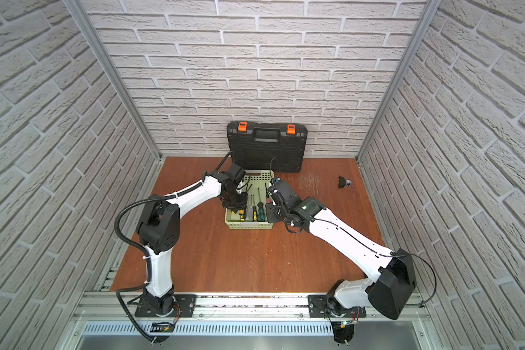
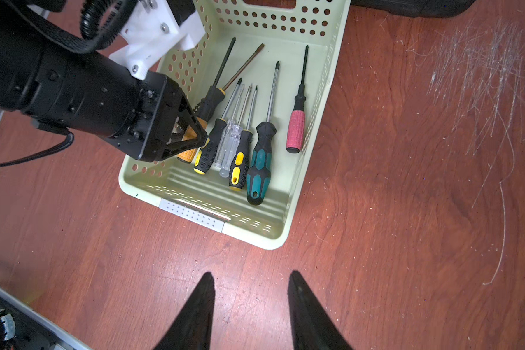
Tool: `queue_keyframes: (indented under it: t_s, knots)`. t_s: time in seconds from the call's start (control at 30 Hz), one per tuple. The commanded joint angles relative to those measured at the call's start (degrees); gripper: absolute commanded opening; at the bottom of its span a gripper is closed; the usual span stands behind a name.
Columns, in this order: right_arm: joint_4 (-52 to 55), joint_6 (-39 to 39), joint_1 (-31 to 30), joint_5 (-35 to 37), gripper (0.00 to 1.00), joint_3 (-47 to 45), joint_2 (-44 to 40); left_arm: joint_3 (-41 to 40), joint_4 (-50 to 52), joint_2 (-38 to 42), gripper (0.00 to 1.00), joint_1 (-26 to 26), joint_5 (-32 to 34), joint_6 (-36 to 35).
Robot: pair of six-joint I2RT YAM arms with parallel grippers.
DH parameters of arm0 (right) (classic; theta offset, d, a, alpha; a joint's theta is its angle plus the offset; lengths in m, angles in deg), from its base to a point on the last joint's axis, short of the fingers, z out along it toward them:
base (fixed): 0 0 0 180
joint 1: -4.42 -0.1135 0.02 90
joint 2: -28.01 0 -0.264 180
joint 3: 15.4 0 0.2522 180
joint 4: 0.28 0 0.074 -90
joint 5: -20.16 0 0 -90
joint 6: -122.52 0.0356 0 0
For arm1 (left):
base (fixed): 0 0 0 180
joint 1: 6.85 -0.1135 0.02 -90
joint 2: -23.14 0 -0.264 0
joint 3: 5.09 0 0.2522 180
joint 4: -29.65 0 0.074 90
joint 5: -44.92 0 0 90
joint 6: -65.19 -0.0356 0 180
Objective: Put the screwdriver in the bin
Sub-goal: Place the screwdriver in the bin.
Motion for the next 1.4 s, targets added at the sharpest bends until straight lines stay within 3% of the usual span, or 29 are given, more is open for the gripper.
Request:
queue_keyframes:
  t_s: [0.0,0.87,1.0,1.13,1.37]
  knots:
    - [-1.3,-0.9,0.1,-0.7,0.42,0.2,0.9,0.5,0.6,-1.0,0.08,-0.3,0.1,-1.0]
    - [-3.0,-0.2,0.1,-3.5,0.42,-0.3,2.6,-2.3,1.3,-4.2,0.15,-0.2,3.6,-1.4]
    - [-2.6,-0.3,0.1,-3.2,0.42,-0.2,2.5,-2.4,1.4,-3.8,0.23,-0.2,3.4,-0.9]
    - [-2.7,-0.2,0.1,-3.3,0.42,-0.3,2.4,-3.5,0.3,-1.0,0.45,-0.1,4.0,-0.3]
    - [-3.0,0.1,0.1,-3.6,0.42,0.0,2.0,-3.5,0.2,4.4,0.5,-0.1,4.8,0.2]
